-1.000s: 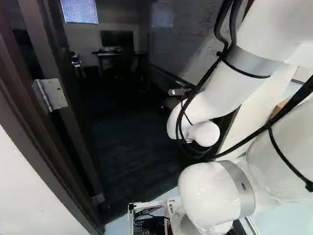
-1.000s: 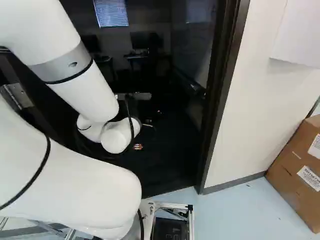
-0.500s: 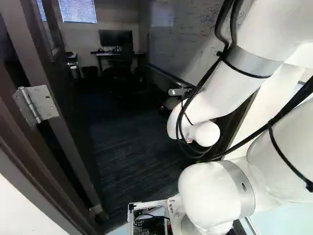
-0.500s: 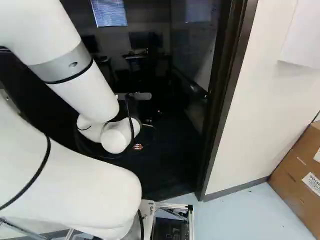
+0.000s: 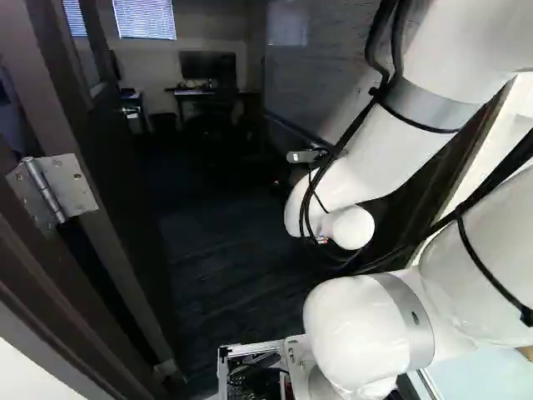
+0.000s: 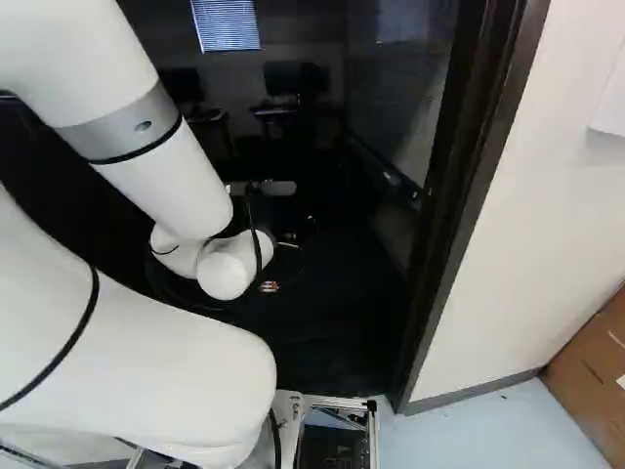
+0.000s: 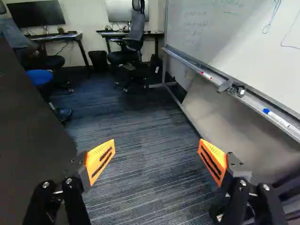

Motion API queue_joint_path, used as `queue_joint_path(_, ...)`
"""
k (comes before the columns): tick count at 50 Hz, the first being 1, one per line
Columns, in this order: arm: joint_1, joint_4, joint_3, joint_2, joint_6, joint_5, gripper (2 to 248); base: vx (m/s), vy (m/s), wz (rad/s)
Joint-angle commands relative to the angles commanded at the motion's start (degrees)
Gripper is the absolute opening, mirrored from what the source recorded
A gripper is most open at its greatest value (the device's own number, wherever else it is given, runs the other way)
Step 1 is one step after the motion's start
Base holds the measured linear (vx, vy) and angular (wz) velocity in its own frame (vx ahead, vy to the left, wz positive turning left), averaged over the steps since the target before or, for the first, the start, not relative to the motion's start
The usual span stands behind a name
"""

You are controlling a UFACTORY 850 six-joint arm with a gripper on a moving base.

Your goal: Open the door and move inside

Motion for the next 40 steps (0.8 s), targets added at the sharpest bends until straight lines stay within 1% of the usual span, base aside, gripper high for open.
queue_joint_path(40,0.0,0.0,0.0,0.0,0.0,0.0,247,0.139,0.003,0.192)
